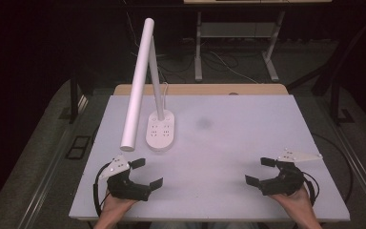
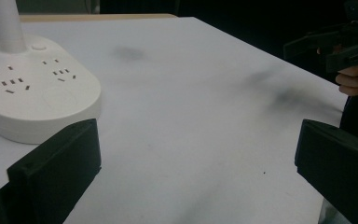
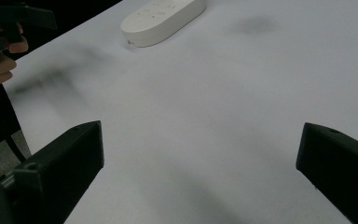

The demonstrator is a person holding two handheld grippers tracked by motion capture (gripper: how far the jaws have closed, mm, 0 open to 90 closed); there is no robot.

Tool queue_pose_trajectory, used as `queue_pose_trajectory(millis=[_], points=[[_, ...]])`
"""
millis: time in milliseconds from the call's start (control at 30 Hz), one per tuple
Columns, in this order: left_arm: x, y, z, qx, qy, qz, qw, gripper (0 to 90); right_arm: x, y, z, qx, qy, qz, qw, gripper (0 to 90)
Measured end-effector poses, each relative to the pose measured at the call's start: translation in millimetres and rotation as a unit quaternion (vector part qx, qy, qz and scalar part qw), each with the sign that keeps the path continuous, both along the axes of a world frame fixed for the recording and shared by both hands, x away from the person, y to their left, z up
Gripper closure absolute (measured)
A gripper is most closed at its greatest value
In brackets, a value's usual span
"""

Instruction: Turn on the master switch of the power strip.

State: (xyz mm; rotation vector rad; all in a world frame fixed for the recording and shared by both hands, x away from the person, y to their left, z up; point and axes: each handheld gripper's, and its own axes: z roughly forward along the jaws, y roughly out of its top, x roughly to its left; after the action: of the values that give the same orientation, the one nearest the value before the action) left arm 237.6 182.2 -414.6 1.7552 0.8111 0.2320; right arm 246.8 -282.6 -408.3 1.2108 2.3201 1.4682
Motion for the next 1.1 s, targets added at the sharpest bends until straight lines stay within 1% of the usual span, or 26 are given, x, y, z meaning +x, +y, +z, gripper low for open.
queue_pose_trajectory(millis=[200,333,633,900,1100], points=[[-0.6,0.6,-0.1,0.001,0.001,-0.002,1.0,0.0,-0.4,-0.1,-0.9,0.002,0.005,-0.002,1.0,0.1],[0.4,0.1,-0.2,0.004,0.004,-0.003,1.0,0.0,-1.3,-0.4,-2.1,-0.001,0.008,-0.001,1.0,0.1],[1.9,-3.6,-0.2,0.012,0.012,-0.017,0.9997,0.0,-1.7,0.0,-3.9,-0.008,0.01,0.001,0.9999,0.1],[4.0,-5.0,4.1,0.018,0.018,-0.026,0.9993,0.0,-1.8,-0.7,-4.9,-0.014,0.014,-0.002,0.9998,0.1],[6.8,-4.0,8.4,0.02,0.022,-0.03,0.9991,0.0,-1.9,-2.4,-5.1,-0.017,0.011,-0.006,0.9998,0.1]])
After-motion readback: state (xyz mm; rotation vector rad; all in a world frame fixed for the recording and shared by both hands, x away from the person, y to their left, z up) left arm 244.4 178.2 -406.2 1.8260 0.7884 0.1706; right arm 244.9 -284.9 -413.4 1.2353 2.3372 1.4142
